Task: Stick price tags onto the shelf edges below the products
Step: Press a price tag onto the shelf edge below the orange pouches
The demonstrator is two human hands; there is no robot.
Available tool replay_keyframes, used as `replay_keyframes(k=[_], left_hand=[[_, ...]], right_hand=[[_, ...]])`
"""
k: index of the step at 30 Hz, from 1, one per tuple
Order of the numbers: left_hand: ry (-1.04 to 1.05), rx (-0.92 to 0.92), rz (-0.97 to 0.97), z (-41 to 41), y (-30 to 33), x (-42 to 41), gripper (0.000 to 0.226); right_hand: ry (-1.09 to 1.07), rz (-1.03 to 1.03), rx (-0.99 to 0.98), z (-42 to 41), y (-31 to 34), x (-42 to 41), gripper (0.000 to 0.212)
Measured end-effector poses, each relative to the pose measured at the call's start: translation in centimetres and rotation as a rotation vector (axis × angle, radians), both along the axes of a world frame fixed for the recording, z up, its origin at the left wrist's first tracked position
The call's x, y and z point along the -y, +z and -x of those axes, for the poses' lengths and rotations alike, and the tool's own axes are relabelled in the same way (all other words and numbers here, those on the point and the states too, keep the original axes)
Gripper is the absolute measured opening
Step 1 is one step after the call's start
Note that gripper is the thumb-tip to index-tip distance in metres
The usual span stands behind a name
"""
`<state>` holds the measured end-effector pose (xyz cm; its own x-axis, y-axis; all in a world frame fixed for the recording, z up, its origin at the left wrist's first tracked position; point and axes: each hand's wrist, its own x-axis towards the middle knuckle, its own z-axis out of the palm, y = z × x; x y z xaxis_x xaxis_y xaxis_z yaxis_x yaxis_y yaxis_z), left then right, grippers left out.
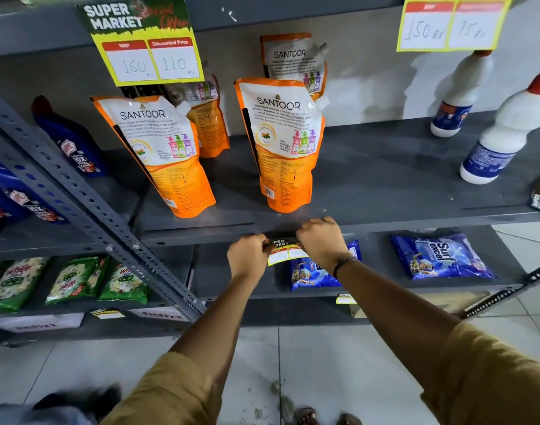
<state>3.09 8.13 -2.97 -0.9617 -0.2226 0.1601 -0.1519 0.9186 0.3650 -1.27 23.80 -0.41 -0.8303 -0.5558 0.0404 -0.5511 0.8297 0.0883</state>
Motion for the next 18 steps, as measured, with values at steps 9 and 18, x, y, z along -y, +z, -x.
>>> replay_keyframes(k=[9,18], left_hand=[[0.063,0.037,0.002,1.01,-0.36,-0.34,0.018],[0.023,0.025,0.026,0.96,-0.43,0.17,0.014]], right_hand=[[-0.012,-0.065,0.014,-0.05,0.47,0.77,0.015],[0.01,-0.035,0.039,0.14,0.74,0.46,0.017]])
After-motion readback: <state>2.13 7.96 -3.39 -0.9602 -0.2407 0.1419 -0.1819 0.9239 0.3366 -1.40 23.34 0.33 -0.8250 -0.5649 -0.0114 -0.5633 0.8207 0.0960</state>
